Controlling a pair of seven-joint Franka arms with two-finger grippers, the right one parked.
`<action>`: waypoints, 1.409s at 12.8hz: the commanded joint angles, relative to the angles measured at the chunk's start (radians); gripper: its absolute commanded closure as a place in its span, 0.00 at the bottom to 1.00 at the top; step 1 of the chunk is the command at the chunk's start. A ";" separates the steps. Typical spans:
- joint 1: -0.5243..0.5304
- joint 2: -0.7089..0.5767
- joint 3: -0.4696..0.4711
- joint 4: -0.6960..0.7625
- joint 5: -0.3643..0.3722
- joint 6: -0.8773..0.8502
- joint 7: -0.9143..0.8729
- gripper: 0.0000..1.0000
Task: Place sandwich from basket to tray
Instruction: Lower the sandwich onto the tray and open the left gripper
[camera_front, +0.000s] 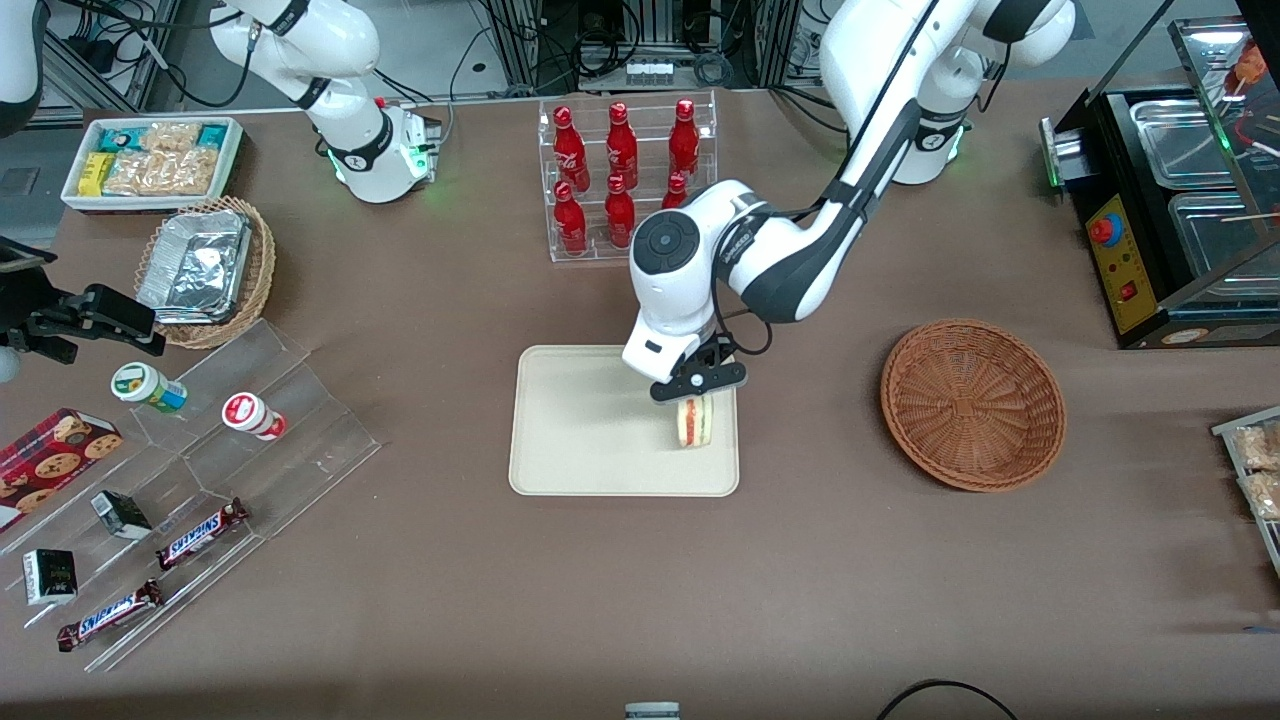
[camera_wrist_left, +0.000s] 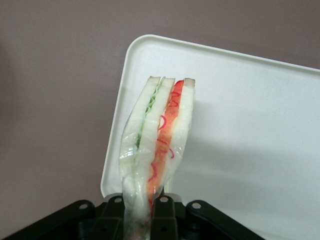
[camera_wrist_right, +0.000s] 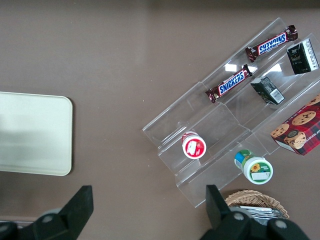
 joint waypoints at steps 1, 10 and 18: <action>-0.041 0.033 0.013 0.032 0.019 0.043 -0.018 1.00; -0.043 0.140 0.016 0.035 0.099 0.074 -0.018 1.00; -0.034 0.082 0.018 0.065 0.102 0.017 -0.031 0.00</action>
